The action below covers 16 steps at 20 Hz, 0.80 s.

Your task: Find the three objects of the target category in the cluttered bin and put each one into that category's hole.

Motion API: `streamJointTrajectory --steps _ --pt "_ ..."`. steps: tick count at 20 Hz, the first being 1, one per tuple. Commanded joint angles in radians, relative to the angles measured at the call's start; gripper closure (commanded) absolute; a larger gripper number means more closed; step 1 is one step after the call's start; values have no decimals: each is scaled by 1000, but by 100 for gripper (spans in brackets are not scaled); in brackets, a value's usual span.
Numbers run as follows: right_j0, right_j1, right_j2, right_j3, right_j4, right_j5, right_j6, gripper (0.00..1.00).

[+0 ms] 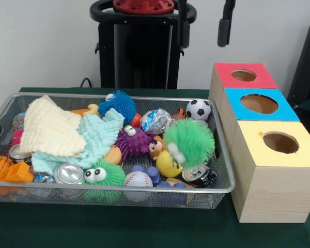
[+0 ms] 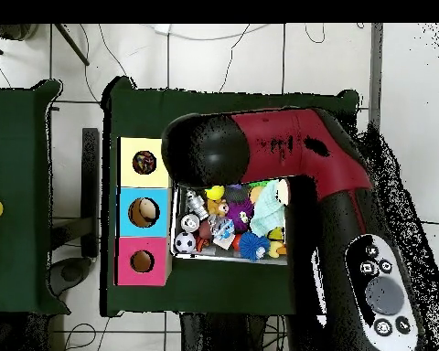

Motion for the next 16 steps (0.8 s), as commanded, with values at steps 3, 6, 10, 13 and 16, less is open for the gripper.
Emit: streamJointTrajectory --steps 3,6,10,13,16 --pt "-32 38 -47 131 27 -88 80 0" --pt "-36 42 -48 128 30 -87 68 0" --pt "-47 57 -45 107 31 -78 42 0" --pt "-56 64 -40 93 33 -70 25 0" --pt "-83 87 -26 97 54 -90 19 0"
